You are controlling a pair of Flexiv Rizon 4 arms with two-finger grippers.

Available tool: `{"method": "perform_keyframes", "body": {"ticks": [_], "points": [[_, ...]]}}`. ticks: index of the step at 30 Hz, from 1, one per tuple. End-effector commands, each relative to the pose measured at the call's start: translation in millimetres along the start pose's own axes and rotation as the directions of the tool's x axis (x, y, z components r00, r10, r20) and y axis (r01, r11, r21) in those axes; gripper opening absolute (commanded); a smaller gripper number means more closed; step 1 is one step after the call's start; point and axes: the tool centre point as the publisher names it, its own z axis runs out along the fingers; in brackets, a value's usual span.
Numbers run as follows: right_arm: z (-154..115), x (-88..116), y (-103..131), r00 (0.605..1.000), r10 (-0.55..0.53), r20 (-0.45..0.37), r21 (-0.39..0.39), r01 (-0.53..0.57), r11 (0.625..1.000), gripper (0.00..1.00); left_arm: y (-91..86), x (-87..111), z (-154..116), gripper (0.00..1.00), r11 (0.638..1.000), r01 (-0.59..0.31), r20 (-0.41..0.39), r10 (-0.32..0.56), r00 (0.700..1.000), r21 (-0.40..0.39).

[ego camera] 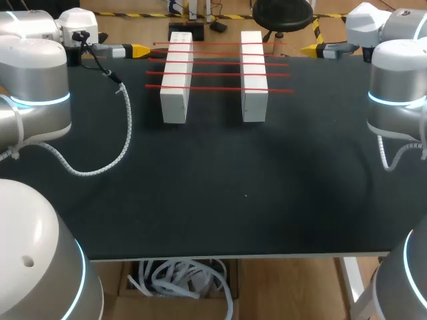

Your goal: Grab the tape and strap the tape.

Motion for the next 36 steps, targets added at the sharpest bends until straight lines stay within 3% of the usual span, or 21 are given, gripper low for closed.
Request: {"method": "perform_keyframes", "body": {"ticks": [1,17,22,28,33,34,35,36], "points": [[0,0,0,1.0,0.0,0.0,0.0,0.0,1.0,1.0,1.4,0.1,1,1.0,1.0,-0.001,0.002,0.001,1.0,0.006],[0,0,0,1.0,0.0,0.0,0.0,0.0,1.0,1.0,3.0,-1.6,0,1.0,1.0,-0.025,-0.008,0.025,1.0,-0.001],[0,0,0,1.0,0.0,0.0,0.0,0.0,1.0,1.0,16.3,-11.8,-4,1.0,0.994,-0.109,-0.169,0.111,0.979,0.019],[0,0,0,1.0,0.0,0.0,0.0,0.0,1.0,1.0,35.2,-17.0,-13,1.0,0.981,-0.193,-0.375,0.187,0.908,0.023],[0,0,0,1.0,0.0,0.0,0.0,0.0,1.0,1.0,48.1,-14.0,-15,1.0,0.976,-0.217,-0.396,0.209,0.894,0.026],[0,0,0,1.0,0.0,0.0,0.0,0.0,1.0,1.0,49.6,-13.1,-15,0.98,0.976,-0.216,-0.399,0.212,0.892,0.036],[0,0,0,1.0,0.0,0.0,0.0,0.0,1.0,1.0,50.7,-12.5,-15,0.46,0.974,-0.223,-0.387,0.221,0.895,0.04],[0,0,0,1.0,0.0,0.0,0.0,0.0,1.0,1.0,51.5,-12.1,-15,0.42,0.975,-0.219,-0.388,0.218,0.895,0.041]]}}
